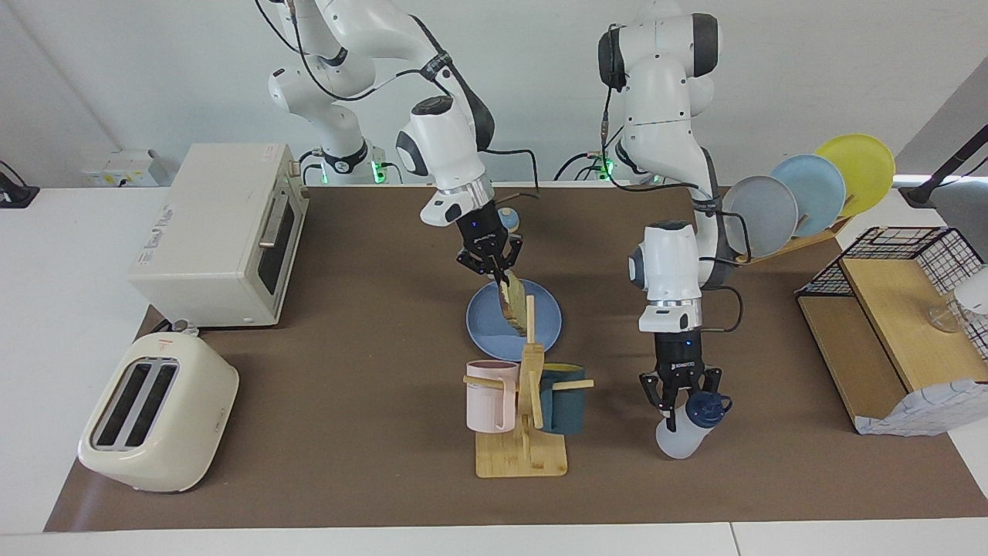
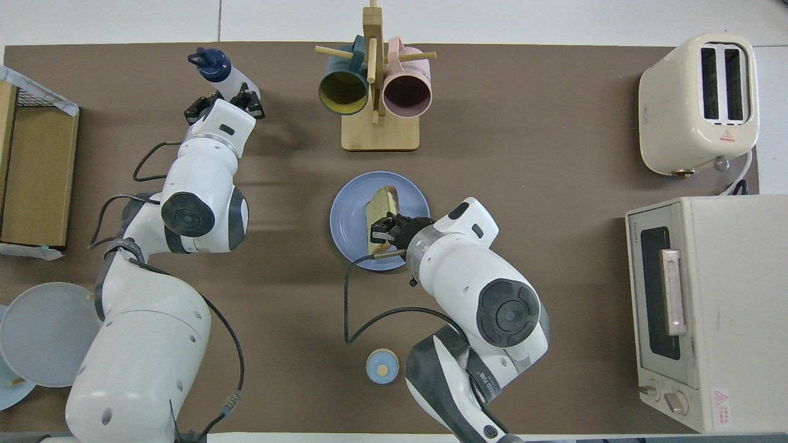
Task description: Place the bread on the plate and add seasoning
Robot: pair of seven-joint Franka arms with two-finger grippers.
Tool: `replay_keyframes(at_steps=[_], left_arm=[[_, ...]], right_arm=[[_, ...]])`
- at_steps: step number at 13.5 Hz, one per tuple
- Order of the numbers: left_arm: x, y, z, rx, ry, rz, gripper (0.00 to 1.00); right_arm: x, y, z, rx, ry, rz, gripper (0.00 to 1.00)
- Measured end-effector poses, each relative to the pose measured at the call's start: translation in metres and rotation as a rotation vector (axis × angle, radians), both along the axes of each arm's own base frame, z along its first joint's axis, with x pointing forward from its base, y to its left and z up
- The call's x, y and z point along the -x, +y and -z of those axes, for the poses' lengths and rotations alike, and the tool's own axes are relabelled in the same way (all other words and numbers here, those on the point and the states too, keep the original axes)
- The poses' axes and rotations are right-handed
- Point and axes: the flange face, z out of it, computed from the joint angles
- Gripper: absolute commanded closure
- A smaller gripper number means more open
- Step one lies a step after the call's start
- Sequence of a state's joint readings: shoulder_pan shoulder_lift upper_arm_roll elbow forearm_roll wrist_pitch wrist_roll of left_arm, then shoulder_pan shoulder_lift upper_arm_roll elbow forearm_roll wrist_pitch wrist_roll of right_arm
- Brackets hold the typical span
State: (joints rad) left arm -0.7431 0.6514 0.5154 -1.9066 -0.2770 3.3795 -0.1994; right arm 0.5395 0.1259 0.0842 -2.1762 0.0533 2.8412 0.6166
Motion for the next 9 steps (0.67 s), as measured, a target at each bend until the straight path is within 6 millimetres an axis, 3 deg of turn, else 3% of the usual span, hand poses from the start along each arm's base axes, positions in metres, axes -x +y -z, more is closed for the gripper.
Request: replay_keyframes(at_steps=[3,4,5,7,9], left_arm=[[-0.003,0.003,-0.023,0.027,0.02,-0.012,1.0],[-0.003,0.004,-0.032,0.035,0.037,-0.013,1.0],[-0.004,0.006,-0.043,0.039,0.05,-0.009,1.0],[-0.003,0.008,-0.063,0.021,0.079,0.02,1.0],[0.0,0.013,-0.078,-0.017,0.108,0.064,1.0]], right_arm=[[-0.004,-0.007,0.001,0.004,0.002,0.011,1.0],[-0.005,-0.01,0.003,0.006,0.005,0.016,0.93],[-0.006,-0.013,0.005,0.009,0.009,0.02,0.72],[-0.005,-0.015,0.009,0.016,0.02,0.022,0.04],[-0.003,-0.017,0.01,0.021,0.026,0.022,0.0]])
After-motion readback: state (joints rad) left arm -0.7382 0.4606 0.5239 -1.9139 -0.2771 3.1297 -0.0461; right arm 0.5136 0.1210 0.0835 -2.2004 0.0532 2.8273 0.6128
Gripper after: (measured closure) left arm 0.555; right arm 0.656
